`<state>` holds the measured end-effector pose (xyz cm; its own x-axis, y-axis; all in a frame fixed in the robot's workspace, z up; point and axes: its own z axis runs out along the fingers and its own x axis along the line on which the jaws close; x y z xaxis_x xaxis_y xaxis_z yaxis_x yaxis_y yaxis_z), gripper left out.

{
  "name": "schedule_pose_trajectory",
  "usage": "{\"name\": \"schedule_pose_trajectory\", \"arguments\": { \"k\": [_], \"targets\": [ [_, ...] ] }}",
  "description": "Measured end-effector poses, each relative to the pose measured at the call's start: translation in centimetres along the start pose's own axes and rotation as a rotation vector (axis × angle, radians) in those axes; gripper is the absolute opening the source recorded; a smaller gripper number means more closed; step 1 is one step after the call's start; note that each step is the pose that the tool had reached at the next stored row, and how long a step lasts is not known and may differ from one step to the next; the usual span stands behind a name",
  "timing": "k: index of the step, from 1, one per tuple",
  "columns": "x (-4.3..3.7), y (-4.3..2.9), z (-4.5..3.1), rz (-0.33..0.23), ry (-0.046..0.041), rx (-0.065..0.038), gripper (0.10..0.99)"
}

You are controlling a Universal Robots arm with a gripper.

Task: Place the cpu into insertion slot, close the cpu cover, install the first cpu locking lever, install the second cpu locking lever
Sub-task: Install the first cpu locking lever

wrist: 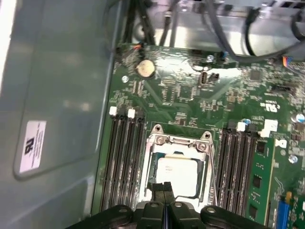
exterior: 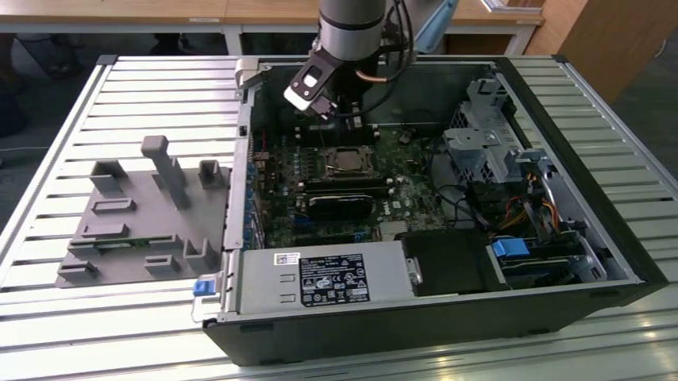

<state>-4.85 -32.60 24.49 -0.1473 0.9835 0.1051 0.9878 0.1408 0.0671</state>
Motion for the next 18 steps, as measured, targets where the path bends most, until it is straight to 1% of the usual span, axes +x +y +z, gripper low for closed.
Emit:
{"name": "schedule_pose_trajectory", "arguments": {
  "k": [18],
  "targets": [
    [-0.01, -0.01, 0.16, -0.324, 0.0221, 0.034, 0.106]
  ]
}}
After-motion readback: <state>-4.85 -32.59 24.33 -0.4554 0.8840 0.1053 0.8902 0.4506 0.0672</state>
